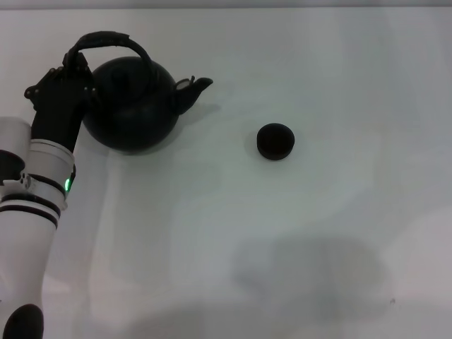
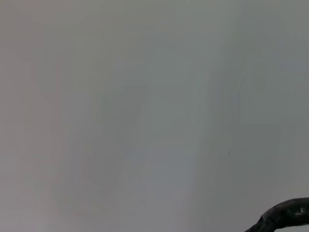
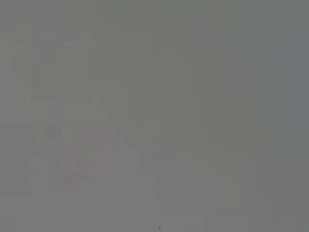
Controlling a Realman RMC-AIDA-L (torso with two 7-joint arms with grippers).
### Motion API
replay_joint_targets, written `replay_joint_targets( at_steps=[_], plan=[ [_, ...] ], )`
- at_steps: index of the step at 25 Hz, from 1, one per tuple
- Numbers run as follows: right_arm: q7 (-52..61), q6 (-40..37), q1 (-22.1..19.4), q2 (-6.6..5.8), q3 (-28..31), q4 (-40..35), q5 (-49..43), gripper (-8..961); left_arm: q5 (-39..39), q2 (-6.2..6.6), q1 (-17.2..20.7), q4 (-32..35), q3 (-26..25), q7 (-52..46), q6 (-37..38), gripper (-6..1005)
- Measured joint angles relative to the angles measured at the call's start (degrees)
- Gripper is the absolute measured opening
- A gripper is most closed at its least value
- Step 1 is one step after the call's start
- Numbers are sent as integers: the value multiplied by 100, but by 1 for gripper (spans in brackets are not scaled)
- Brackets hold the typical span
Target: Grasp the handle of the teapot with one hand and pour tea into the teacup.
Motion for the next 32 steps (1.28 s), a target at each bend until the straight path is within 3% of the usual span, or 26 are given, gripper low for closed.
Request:
replay_joint_targets(
  at_steps=[8, 14, 23, 32],
  plan=[
    [22, -9, 0, 18, 0, 0, 0, 829, 85, -1, 8, 60, 15, -6, -37, 97],
    [34, -22, 0, 25, 8, 0, 0, 829, 101, -1, -2, 72, 22, -7, -48, 198],
    [37, -36, 0, 20, 9, 0, 66, 829, 106, -1, 78, 67, 191, -295, 269, 464],
    [7, -37, 0, -5, 8, -45, 70, 828, 110, 7, 685, 77, 463, -986, 925, 702]
  ],
)
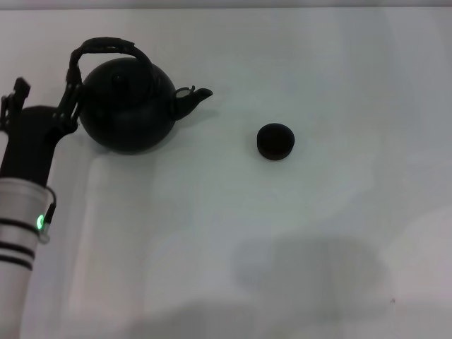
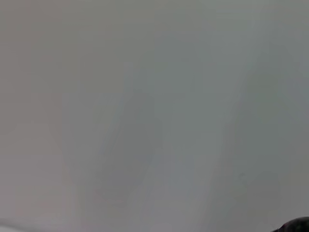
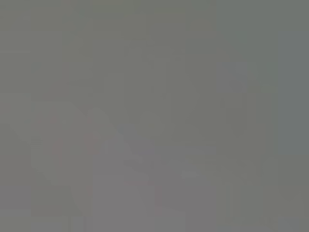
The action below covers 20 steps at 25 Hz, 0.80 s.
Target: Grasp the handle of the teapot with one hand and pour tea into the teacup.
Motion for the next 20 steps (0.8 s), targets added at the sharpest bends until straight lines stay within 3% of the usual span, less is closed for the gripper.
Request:
replay_joint_targets(
  at_steps=[6, 10, 13, 20],
  plan=[
    [-7, 20, -6, 2, -18, -20, 0, 828, -60, 1, 294, 152, 148, -99, 466, 883],
    [22, 13, -19, 64, -166, 78, -47, 828, -148, 7, 401, 486, 8, -335, 721, 883],
    [28, 3, 15, 108, -572, 368, -60, 829, -477, 55, 311, 956, -79, -1003, 547, 883],
    [461, 22, -35, 131, -849, 649, -64, 829, -679, 80, -1, 1505, -81, -1351, 54, 883]
  ],
)
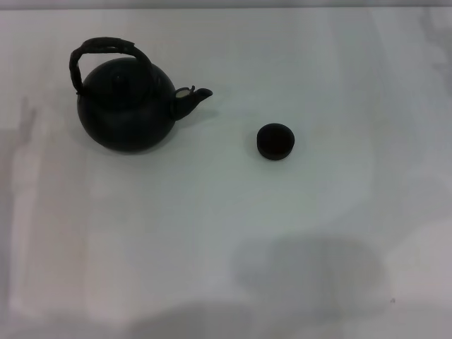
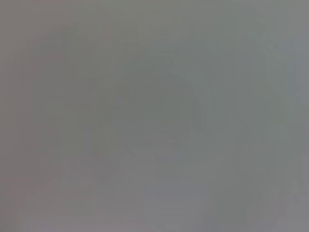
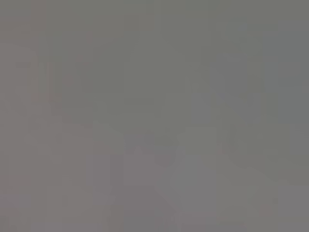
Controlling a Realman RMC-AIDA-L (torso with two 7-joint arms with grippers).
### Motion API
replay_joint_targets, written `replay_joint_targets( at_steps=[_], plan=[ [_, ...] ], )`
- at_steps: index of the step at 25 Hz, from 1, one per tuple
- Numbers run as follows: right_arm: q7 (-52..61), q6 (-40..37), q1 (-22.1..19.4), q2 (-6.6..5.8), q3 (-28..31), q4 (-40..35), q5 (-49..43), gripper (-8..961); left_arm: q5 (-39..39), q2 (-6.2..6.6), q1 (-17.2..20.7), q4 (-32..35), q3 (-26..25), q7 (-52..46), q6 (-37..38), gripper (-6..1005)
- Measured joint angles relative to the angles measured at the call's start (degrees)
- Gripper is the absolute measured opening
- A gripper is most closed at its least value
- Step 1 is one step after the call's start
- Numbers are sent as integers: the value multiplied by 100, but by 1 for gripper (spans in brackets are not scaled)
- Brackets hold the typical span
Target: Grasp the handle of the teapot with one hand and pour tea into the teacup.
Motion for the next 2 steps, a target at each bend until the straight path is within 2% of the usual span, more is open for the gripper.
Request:
replay_joint_targets(
  at_steps=[2],
  plan=[
    [159, 9, -79, -8, -63, 43, 0, 829, -98, 0, -117, 78, -1, 0, -176, 883]
  ],
)
